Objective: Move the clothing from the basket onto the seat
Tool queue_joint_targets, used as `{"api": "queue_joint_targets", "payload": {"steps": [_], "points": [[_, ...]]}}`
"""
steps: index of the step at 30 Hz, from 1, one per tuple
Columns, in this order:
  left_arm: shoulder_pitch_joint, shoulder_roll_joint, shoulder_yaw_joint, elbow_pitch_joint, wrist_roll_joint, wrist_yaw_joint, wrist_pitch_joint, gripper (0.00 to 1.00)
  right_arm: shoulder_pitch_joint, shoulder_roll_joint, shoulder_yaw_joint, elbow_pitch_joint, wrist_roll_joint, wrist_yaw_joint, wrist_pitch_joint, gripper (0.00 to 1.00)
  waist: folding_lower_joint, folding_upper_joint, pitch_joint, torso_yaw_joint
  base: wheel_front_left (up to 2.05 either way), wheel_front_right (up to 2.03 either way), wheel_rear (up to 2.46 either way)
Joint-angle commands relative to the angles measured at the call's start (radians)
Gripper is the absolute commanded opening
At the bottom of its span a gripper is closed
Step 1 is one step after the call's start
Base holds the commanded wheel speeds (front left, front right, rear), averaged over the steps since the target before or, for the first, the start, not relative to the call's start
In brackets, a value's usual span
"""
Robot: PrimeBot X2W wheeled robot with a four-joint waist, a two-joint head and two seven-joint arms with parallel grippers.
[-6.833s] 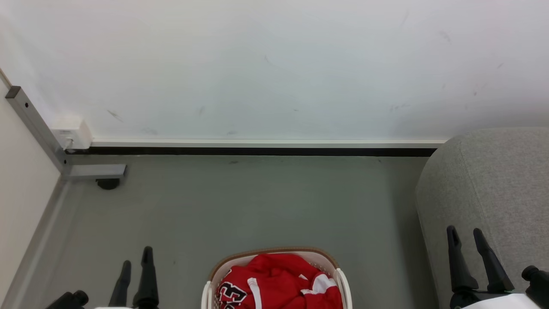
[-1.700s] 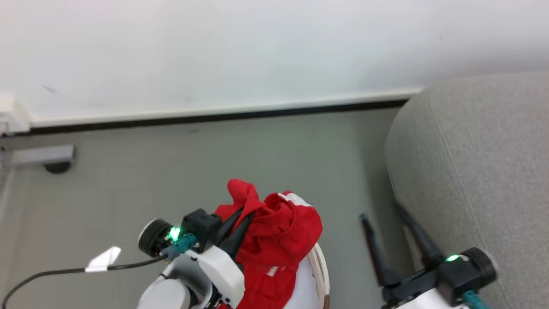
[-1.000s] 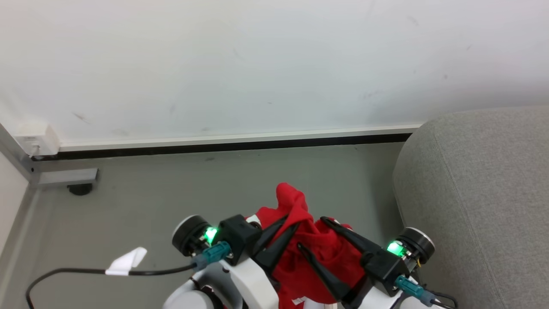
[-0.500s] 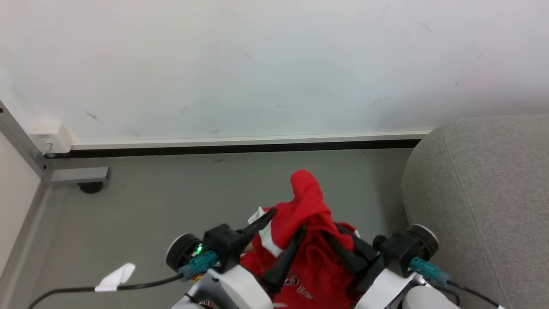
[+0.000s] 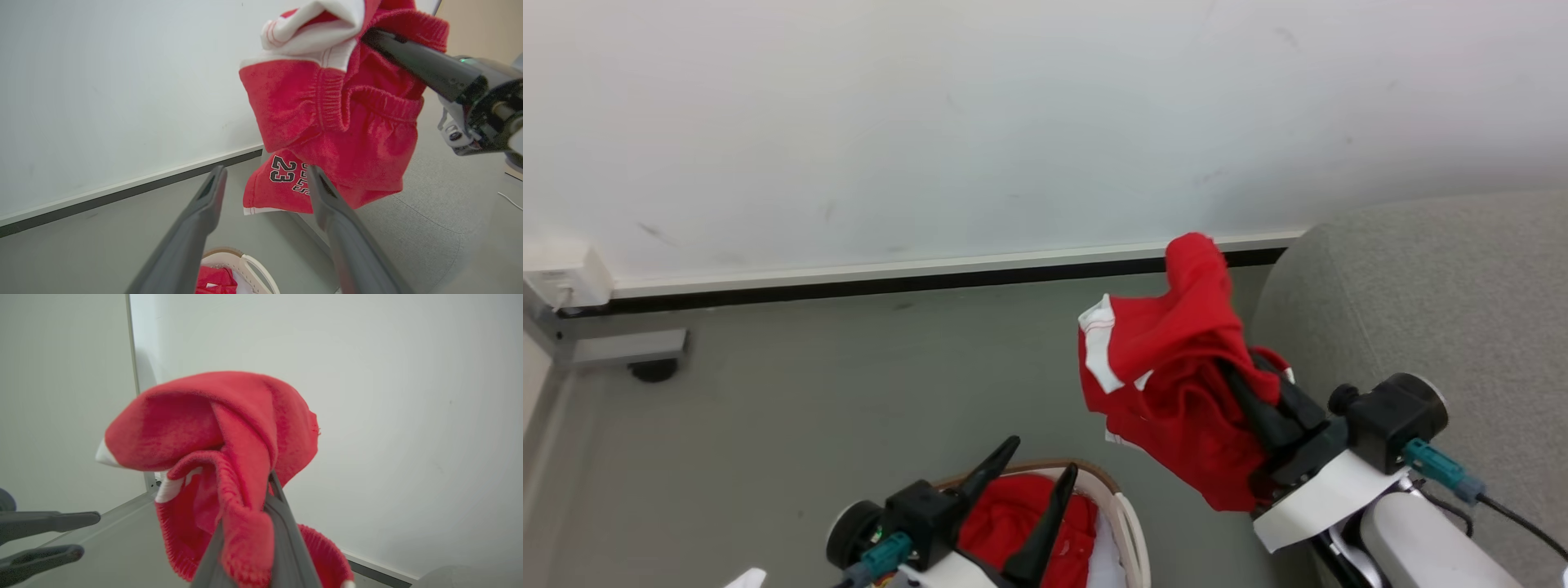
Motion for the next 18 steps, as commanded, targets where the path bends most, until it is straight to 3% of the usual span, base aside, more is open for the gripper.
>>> {"api": "queue_joint_targets", "payload": {"steps": [1,10,18], "points": [[0.010,-0.005,-0.006,0.015,0.010,-0.003,-0.018,1.00,-0.003,-0.013,-0.020,-0.014,-0.012,-0.002,-0.002,0.00,0.0000,-0.0001,0.008,-0.023,0.00,0.00,0.00],[-0.023,-0.030,-0.054,0.040,0.023,-0.018,-0.047,1.00,0.021,-0.040,-0.092,-0.070,-0.032,-0.002,-0.002,0.00,0.0000,-0.0001,0.051,-0.139,0.00,0.00,0.00],[-0.045,-0.029,-0.105,0.030,0.033,-0.035,-0.041,1.00,0.050,-0.039,-0.133,-0.108,-0.045,-0.002,-0.002,0.00,0.0000,-0.0001,0.105,-0.285,0.00,0.00,0.00]]}}
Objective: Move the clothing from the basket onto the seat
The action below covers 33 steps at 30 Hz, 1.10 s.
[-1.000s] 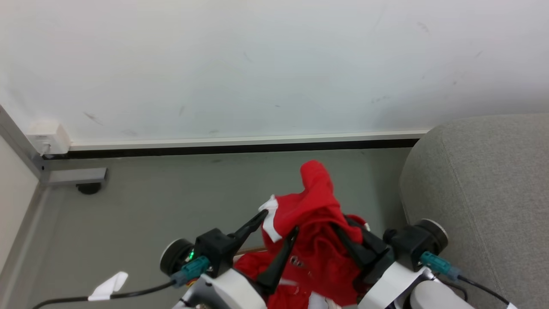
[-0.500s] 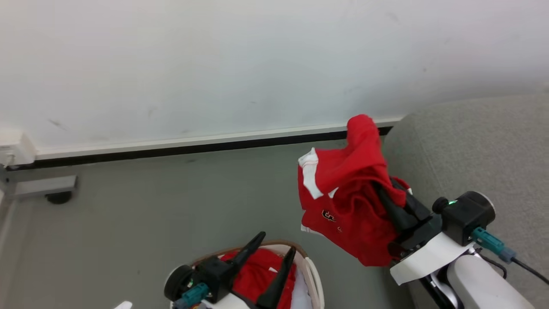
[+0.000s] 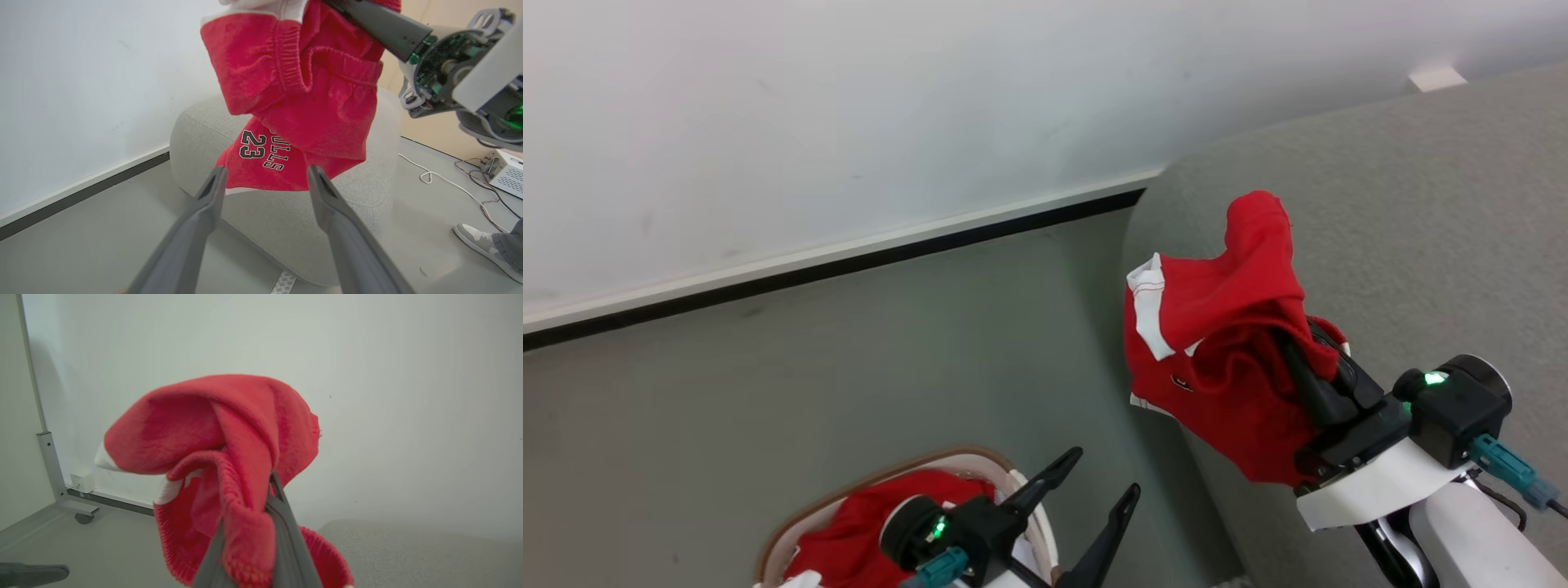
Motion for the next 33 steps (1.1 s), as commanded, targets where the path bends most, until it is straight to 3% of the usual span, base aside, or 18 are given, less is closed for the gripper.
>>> {"api": "queue_joint_targets", "payload": {"steps": [1,7,13,22,27,33], "points": [[-0.017,0.008,-0.008,-0.006,0.010,-0.005,0.005,1.00,0.022,0.000,-0.016,-0.011,-0.006,-0.002,-0.002,0.00,-0.0001,-0.0001,0.043,-0.080,0.00,0.00,0.00],[-0.044,0.026,-0.035,-0.041,0.023,-0.015,0.033,1.00,0.048,0.015,-0.088,-0.038,-0.030,-0.002,-0.002,0.00,-0.0001,-0.0001,0.112,-0.168,0.00,0.00,0.00],[-0.092,0.053,-0.058,-0.097,0.036,-0.024,0.080,1.00,0.035,0.068,-0.201,-0.062,-0.063,-0.002,-0.002,0.00,-0.0001,-0.0001,0.224,-0.197,0.00,0.00,0.00],[-0.205,0.112,-0.077,-0.195,0.057,-0.035,0.153,1.00,-0.182,0.129,-0.419,0.019,-0.096,-0.002,0.004,0.00,-0.0001,-0.0001,0.449,-0.156,0.00,0.00,0.00],[-0.294,0.157,-0.079,-0.241,0.076,-0.040,0.179,1.00,-0.405,0.094,-0.515,0.149,-0.142,-0.002,0.042,0.00,-0.0001,-0.0001,0.587,-0.111,0.00,0.00,0.00],[-0.358,0.171,-0.049,-0.268,0.065,-0.035,0.169,1.00,-0.640,0.054,-0.682,0.325,-0.212,-0.002,0.068,0.00,-0.0001,-0.0001,0.700,-0.051,0.00,0.00,0.00]]}}
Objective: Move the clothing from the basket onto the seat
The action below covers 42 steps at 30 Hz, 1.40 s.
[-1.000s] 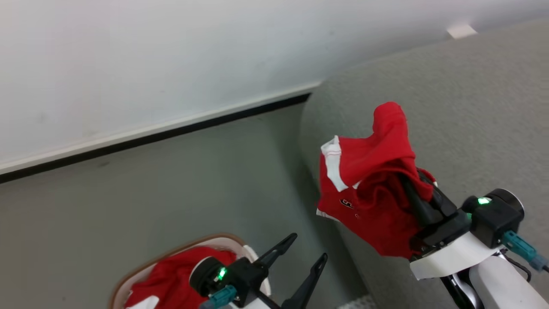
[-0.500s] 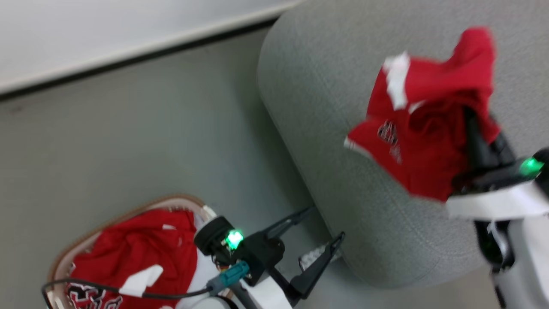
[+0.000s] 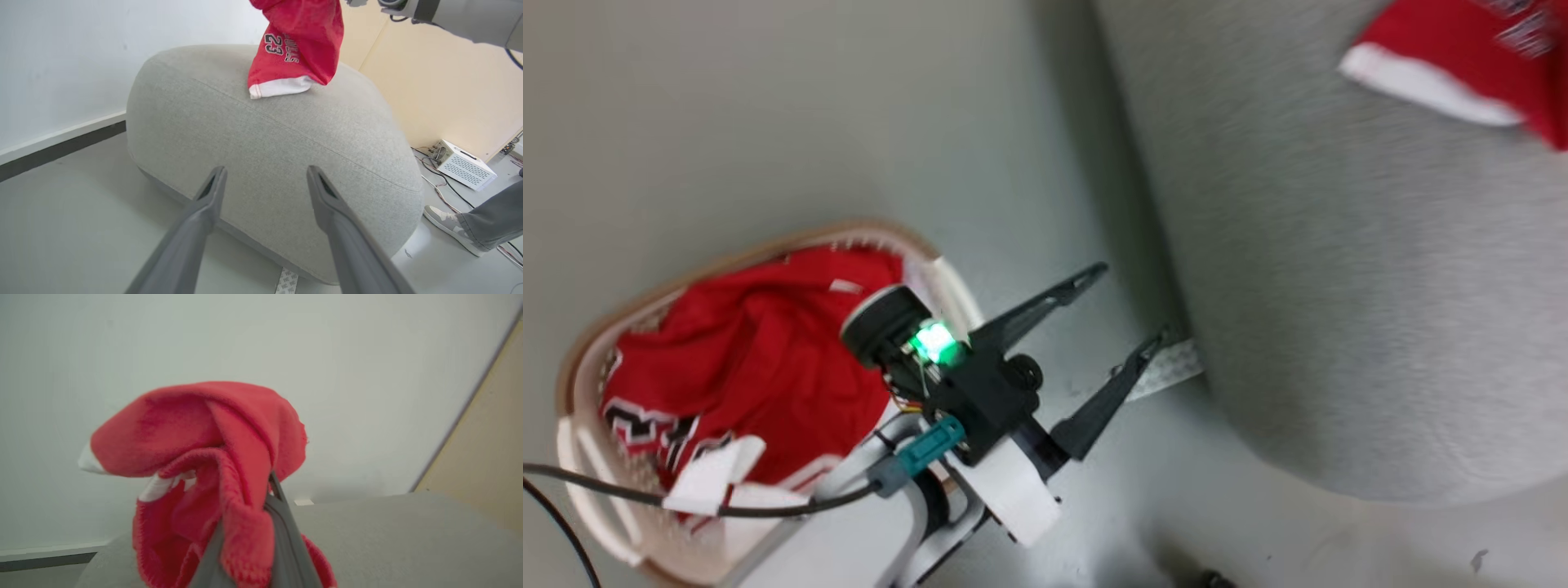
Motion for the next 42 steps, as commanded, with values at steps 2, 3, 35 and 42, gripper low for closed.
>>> {"api": "queue_joint_targets", "payload": {"steps": [2,3,35,42], "points": [[-0.022,0.006,0.012,-0.005,-0.009,0.004,-0.010,1.00,-0.073,-0.034,-0.090,0.075,-0.041,-0.002,0.003,0.00,-0.0004,0.0000,0.098,0.082,0.00,0.00,0.00],[-0.026,0.008,0.016,-0.005,-0.010,0.006,-0.014,1.00,-0.094,-0.045,-0.128,0.111,-0.060,-0.002,0.002,0.00,-0.0004,0.0000,0.107,0.092,0.00,0.00,0.00],[0.256,-0.017,0.162,0.237,-0.164,0.157,-0.284,1.00,0.576,0.104,0.009,-0.223,-0.239,-0.002,-0.068,1.00,-0.0004,0.0000,-0.389,0.216,0.00,0.00,0.00],[0.368,-0.068,0.223,0.319,-0.211,0.194,-0.314,1.00,0.746,0.111,0.071,-0.278,-0.199,-0.002,-0.068,1.00,-0.0004,0.0000,-0.526,0.296,0.00,0.00,0.00]]}}
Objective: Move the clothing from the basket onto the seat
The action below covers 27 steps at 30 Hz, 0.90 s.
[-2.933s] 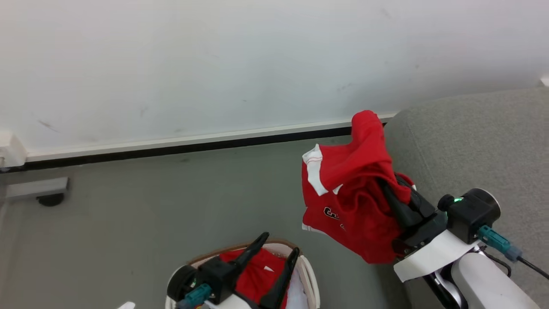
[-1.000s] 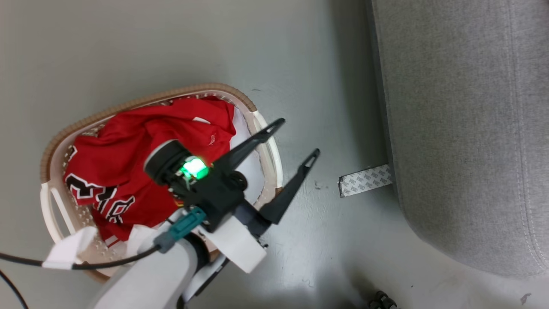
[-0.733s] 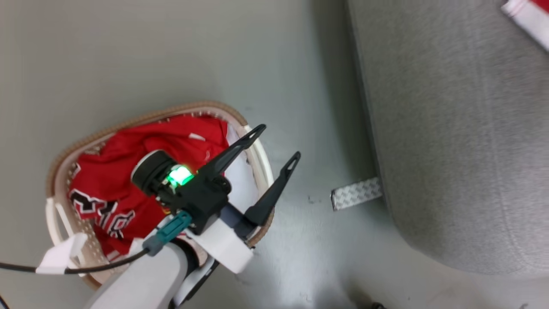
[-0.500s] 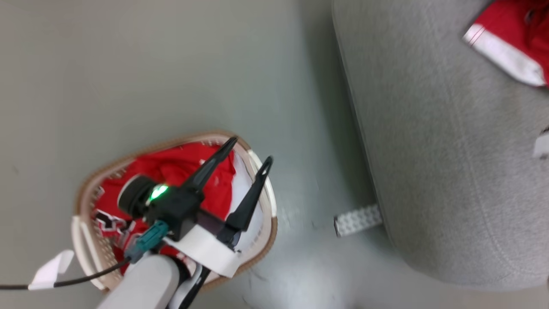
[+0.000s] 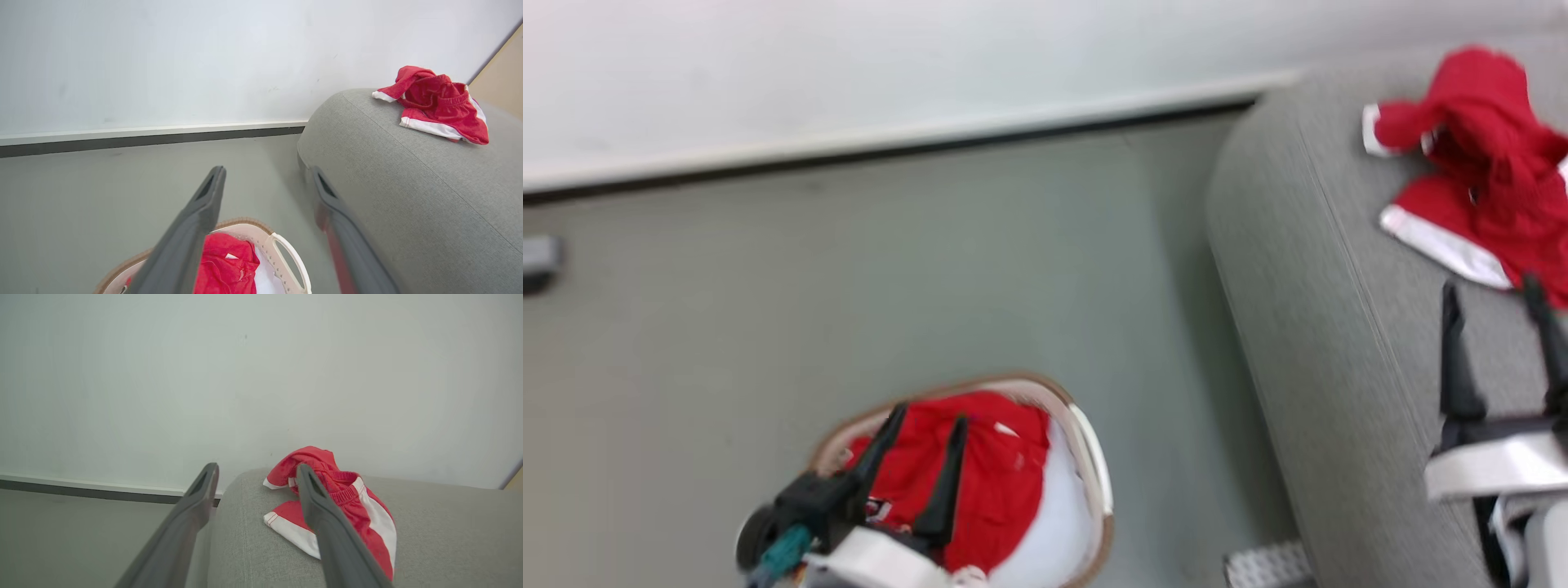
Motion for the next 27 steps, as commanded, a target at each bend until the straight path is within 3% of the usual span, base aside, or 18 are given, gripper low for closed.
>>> {"api": "queue_joint_targets", "payload": {"steps": [1,7,16,24,27], "points": [[0.039,-0.009,0.018,0.015,-0.014,0.008,-0.006,1.00,0.058,0.005,0.009,-0.007,0.009,-0.002,-0.002,1.00,0.0003,0.0000,-0.105,0.087,0.00,0.00,0.00],[0.141,-0.041,0.126,0.002,0.025,0.016,-0.006,1.00,0.185,0.030,0.043,0.000,0.001,-0.002,-0.002,1.00,0.0003,0.0000,-0.168,0.148,0.00,0.00,0.00],[0.268,-0.099,0.282,-0.032,0.095,-0.021,-0.006,1.00,0.277,0.048,0.134,0.018,0.073,-0.002,-0.002,1.00,0.0003,0.0000,-0.207,0.184,0.00,0.00,0.00],[0.233,-0.123,0.307,-0.014,0.160,-0.088,-0.006,1.00,0.222,0.048,0.180,0.002,0.101,-0.002,-0.002,1.00,0.0003,0.0000,-0.124,0.174,0.00,0.00,0.00],[0.140,-0.109,0.276,0.055,0.203,-0.122,-0.006,1.00,0.172,0.048,0.182,-0.018,0.104,-0.002,-0.002,1.00,0.0003,0.0000,-0.018,0.163,0.00,0.00,0.00]]}}
